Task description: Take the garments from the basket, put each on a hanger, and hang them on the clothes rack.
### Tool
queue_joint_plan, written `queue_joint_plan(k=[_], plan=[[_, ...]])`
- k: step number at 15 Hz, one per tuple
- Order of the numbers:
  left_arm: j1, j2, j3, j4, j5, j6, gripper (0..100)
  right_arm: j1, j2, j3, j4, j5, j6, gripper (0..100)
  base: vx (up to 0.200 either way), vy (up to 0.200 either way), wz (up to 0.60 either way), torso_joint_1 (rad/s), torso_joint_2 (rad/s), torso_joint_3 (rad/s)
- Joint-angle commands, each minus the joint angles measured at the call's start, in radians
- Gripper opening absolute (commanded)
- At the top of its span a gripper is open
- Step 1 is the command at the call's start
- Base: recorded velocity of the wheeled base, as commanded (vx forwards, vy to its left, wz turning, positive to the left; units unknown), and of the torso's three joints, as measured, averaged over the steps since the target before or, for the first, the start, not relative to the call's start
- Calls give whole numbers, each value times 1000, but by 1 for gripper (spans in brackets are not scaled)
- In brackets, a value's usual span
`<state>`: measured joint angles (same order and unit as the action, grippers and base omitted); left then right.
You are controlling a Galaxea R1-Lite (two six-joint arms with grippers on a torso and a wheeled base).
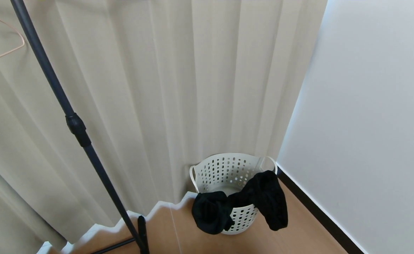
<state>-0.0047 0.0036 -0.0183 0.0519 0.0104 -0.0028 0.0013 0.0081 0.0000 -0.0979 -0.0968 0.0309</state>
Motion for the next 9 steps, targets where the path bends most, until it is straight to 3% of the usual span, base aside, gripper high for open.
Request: queue_joint_plan(k=[1, 9], plan=[[0, -1, 0, -1, 0, 0, 100, 0, 1, 0, 0, 0, 0, 100, 0, 0, 0, -2, -2, -188], [0, -1, 0, 0, 0, 0, 100, 0, 1, 0, 0, 0, 0, 100, 0, 0, 0, 2, 2, -198]])
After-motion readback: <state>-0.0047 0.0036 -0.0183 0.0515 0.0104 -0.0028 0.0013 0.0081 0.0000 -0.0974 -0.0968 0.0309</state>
